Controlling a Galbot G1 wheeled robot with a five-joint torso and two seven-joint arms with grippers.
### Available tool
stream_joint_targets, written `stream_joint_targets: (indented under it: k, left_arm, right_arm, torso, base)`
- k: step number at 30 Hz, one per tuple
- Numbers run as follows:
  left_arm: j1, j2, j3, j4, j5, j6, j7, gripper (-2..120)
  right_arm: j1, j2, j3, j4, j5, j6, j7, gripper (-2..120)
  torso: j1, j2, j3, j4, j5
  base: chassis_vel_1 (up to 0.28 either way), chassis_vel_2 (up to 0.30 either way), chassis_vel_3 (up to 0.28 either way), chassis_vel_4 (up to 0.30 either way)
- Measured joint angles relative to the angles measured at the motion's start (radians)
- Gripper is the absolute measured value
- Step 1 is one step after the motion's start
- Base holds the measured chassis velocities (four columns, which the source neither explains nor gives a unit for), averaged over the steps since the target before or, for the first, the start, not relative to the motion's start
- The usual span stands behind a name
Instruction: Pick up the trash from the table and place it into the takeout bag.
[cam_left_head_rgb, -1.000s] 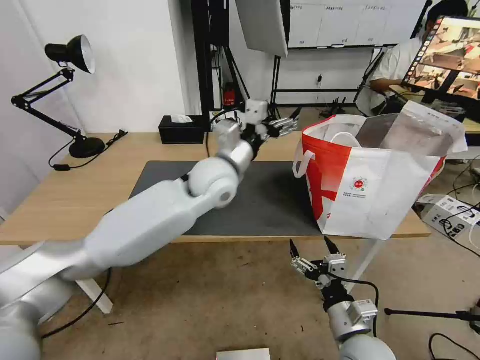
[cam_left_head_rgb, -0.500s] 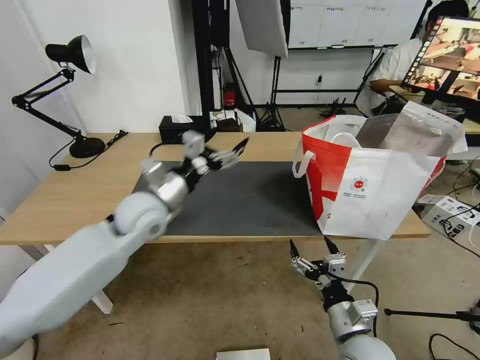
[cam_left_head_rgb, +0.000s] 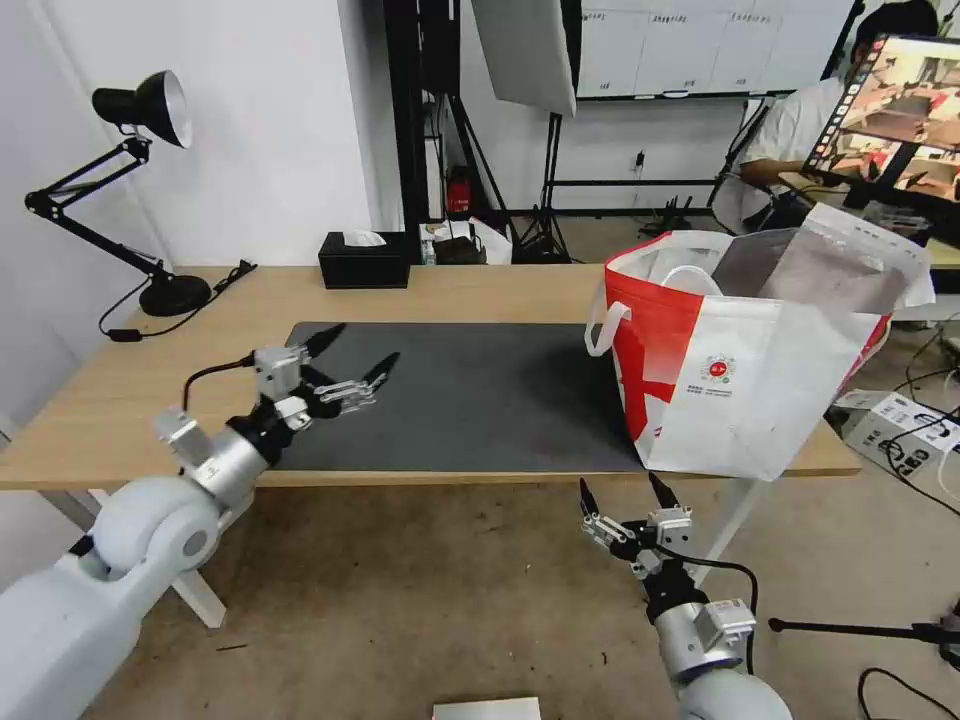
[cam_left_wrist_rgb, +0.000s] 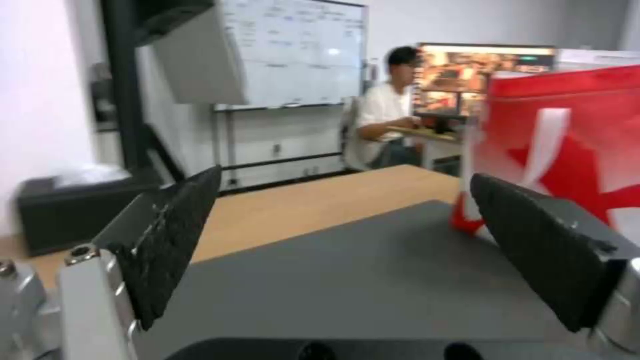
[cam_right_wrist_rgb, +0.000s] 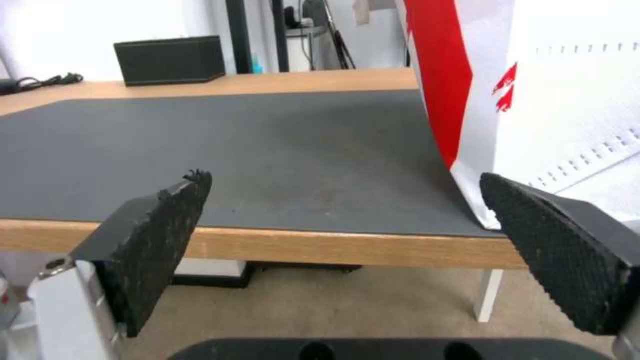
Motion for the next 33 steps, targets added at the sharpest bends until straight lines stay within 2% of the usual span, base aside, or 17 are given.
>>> stream_joint_targets:
  k: [6,7,11,12,15,19,26,33]
  left_arm:
    - [0.181,-0.102,-0.118,-0.003,0.071,-0.019,-0.012,100]
    - [0.181,-0.102,-0.118,-0.003,0.071,-0.019,-0.012,100]
    - [0.295,-0.199,-0.179,0.001,0.14,-0.048,-0.02,100]
    - [0.295,-0.199,-0.179,0.001,0.14,-0.048,-0.02,100]
    - [0.352,-0.256,-0.193,0.007,0.193,-0.072,-0.028,100]
    - [0.375,-0.277,-0.195,0.009,0.202,-0.081,-0.046,100]
    - [0.413,-0.327,-0.205,0.016,0.238,-0.093,-0.114,100]
    - [0.441,-0.351,-0.206,0.016,0.258,-0.11,-0.133,100]
  right_arm:
    - [0.0,0.0,0.0,0.0,0.0,0.0,0.0,100]
    - [0.0,0.0,0.0,0.0,0.0,0.0,0.0,100]
    - [0.0,0.0,0.0,0.0,0.0,0.0,0.0,100]
    - [0.0,0.0,0.0,0.0,0.0,0.0,0.0,100]
    - [0.0,0.0,0.0,0.0,0.0,0.0,0.0,100]
    - [0.0,0.0,0.0,0.0,0.0,0.0,0.0,100]
    - [0.0,0.0,0.0,0.0,0.0,0.0,0.0,100]
    - [0.0,0.0,0.0,0.0,0.0,0.0,0.0,100]
  torso:
    - [0.0,0.0,0.0,0.0003,0.0002]
    - [0.0,0.0,0.0,0.0003,0.0002]
    - [0.0,0.0,0.0,0.0003,0.0001]
    - [0.0,0.0,0.0,0.0003,0.0001]
    - [0.0,0.0,0.0,0.0003,0.0001]
    - [0.0,0.0,0.0,0.0003,0.0002]
    - [0.0,0.0,0.0,0.0001,0.0003]
    - [0.0,0.0,0.0,0.0002,0.0002]
  base:
    - [0.0,0.0,0.0,0.0]
    - [0.0,0.0,0.0,0.0]
    - [0.0,0.0,0.0,0.0]
    - [0.0,0.0,0.0,0.0]
    - [0.0,0.0,0.0,0.0]
    - [0.0,0.0,0.0,0.0]
    - [0.0,0.0,0.0,0.0]
    - [0.0,0.0,0.0,0.0]
